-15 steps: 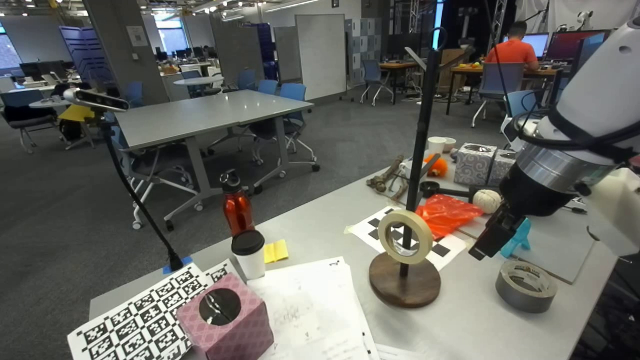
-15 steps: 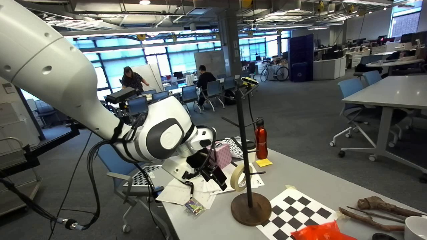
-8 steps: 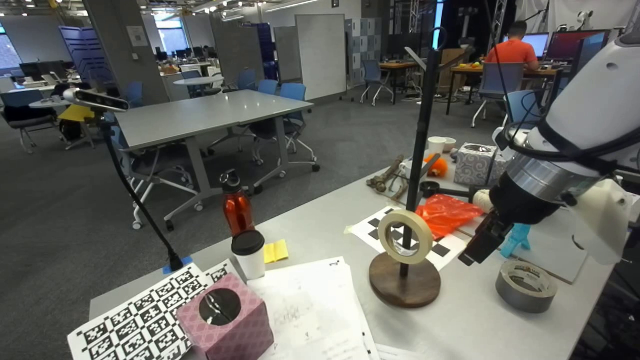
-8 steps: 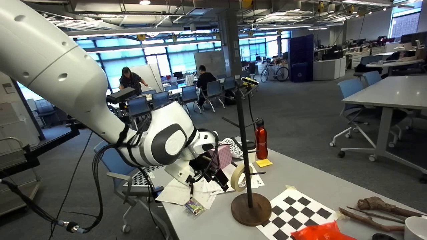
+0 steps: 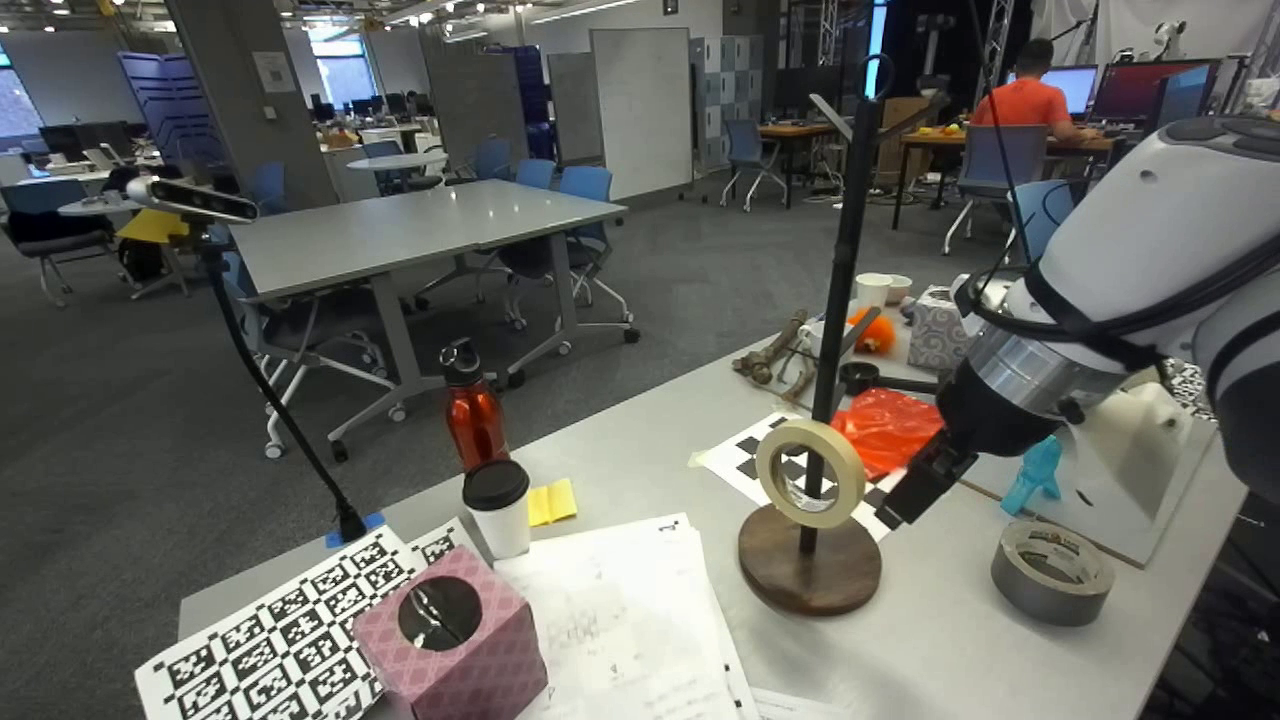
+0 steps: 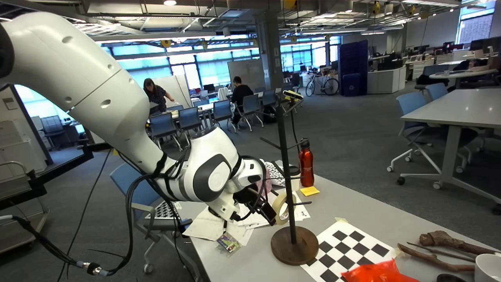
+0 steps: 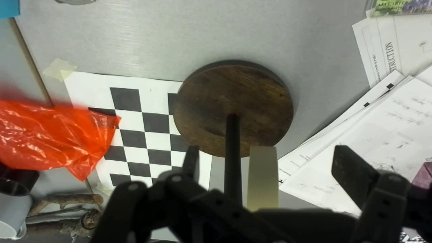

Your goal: Put the masking tape on the table

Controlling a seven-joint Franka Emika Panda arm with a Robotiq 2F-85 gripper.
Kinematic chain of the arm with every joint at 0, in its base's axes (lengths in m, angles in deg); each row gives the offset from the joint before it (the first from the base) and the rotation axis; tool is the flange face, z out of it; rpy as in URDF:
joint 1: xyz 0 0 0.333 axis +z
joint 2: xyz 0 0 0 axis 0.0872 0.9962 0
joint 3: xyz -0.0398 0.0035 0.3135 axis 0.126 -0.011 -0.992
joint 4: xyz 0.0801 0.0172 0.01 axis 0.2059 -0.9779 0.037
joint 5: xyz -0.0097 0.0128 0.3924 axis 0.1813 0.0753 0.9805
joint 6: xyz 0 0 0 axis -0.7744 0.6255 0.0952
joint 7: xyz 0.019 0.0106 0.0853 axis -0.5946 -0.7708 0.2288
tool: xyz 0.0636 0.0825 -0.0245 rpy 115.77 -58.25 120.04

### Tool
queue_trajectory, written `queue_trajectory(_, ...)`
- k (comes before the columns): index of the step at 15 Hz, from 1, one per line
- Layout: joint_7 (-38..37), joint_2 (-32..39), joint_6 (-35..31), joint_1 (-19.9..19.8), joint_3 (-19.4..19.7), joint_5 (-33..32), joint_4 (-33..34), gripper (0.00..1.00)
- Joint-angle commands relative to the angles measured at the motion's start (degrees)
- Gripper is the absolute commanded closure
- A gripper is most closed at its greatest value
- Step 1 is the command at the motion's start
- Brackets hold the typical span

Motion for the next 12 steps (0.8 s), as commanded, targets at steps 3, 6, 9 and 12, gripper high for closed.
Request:
queue_trajectory(3,0.31,5.71,-4.38,-1.27,-0.34,1.26,4.98,0.0)
queue_trajectory(6,0.58,7.7,-5.06,-1.64,-0.73,1.29,6.94,0.0)
queue_trajectory(9,0.46,9.16,-5.41,-1.76,-0.93,1.31,8.42,0.0)
queue_trajectory(12,0.27,10.05,-5.82,-1.53,-0.8,1.1,9.26,0.01)
